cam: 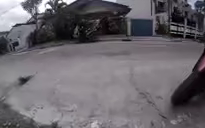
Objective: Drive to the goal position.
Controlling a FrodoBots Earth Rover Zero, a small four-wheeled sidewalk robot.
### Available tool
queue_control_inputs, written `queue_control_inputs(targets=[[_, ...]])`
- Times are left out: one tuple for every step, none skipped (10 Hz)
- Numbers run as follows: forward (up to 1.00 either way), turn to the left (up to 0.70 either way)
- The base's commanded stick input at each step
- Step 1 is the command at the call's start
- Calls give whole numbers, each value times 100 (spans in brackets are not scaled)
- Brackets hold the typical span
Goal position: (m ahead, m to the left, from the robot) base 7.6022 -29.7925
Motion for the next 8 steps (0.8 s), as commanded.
queue_control_inputs(targets=[[0, -70], [0, -70], [0, -70], [0, -55], [0, -16], [0, -1], [0, 0], [0, 0]])
